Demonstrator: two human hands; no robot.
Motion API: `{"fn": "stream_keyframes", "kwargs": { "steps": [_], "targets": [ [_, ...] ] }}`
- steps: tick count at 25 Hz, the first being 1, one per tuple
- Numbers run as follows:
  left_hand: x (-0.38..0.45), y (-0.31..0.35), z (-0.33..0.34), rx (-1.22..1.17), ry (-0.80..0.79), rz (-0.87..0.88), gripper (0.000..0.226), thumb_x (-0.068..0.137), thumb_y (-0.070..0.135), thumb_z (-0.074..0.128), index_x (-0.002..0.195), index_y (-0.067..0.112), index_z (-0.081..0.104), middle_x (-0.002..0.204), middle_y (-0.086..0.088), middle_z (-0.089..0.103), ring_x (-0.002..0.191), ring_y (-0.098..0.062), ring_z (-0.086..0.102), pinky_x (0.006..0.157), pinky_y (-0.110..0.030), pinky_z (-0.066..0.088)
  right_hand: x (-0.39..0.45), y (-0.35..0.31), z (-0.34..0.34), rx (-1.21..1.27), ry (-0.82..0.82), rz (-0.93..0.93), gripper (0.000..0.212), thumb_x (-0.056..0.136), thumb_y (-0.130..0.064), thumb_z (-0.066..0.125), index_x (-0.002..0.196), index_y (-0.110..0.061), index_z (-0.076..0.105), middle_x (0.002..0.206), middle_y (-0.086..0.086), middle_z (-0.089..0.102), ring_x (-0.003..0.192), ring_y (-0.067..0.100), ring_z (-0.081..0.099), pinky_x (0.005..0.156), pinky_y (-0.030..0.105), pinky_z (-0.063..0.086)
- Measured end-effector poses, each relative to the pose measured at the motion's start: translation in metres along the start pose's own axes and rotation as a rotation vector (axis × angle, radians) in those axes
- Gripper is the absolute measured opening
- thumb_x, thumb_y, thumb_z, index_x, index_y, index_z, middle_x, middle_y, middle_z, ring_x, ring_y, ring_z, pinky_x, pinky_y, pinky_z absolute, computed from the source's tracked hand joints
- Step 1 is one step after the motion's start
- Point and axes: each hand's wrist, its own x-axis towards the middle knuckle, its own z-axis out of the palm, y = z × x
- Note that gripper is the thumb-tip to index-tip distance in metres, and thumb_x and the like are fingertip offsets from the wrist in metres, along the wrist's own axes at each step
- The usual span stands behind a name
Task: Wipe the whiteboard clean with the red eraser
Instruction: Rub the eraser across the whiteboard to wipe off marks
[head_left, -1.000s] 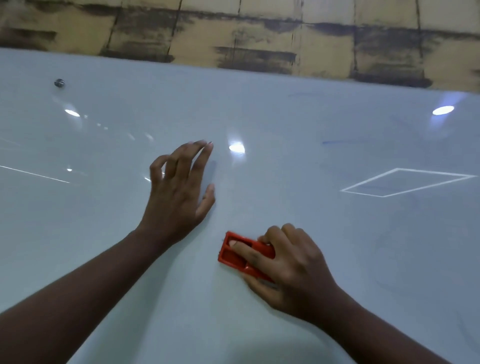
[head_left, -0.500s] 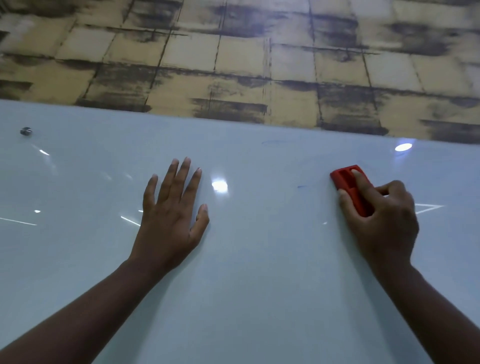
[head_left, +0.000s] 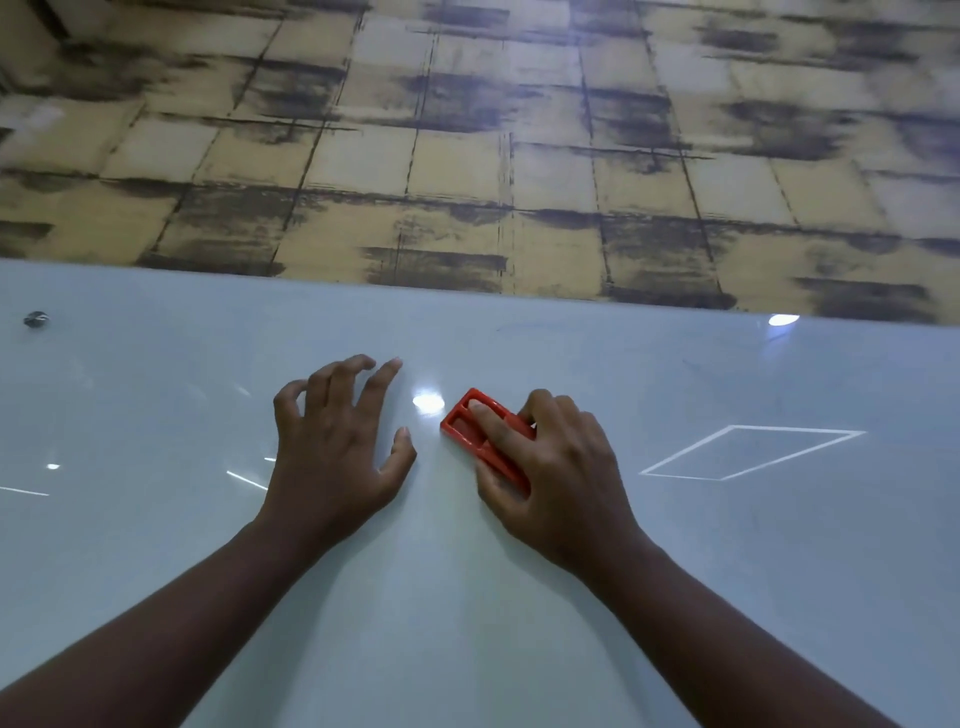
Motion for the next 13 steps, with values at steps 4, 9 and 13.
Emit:
{"fn": "stream_keyframes", "kwargs": {
  "steps": [4,9,13],
  "targets": [
    [0.019,0.008,0.011,-0.057,-0.016,0.121,0.07,0.095,0.049,0.041,0.157,0.015,0.048,0.163,-0.011,0.044,0.154,-0.031,0.039,0.12,-0.06,0.027,0.007,0.059,-0.009,-0.08,0.078,0.116,0.055,0.091,-0.044,0.057,0.14,-0.022,0.066,0.093,0.011,0.053,0.079,0.032,0.052,0.066,0.043,0.049],
    [0.021,0.019,0.025,-0.1,-0.052,0.106,0.069,0.101,0.048,0.032,0.164,0.019,0.038,0.172,-0.007,0.032,0.16,-0.024,0.027,0.127,-0.059,0.02,0.016,0.126,-0.02,-0.121,0.215,0.594,0.051,0.094,-0.036,0.068,0.142,-0.018,0.065,0.092,0.011,0.047,0.085,0.031,0.049,0.077,0.049,0.053],
    [0.018,0.017,0.028,-0.095,-0.051,0.091,0.069,0.102,0.048,0.031,0.165,0.02,0.035,0.174,-0.004,0.028,0.162,-0.02,0.023,0.129,-0.057,0.016,0.048,0.096,0.001,-0.069,0.225,0.596,0.052,0.094,-0.035,0.071,0.142,-0.017,0.065,0.098,0.014,0.05,0.09,0.029,0.047,0.081,0.044,0.052]
  ]
}}
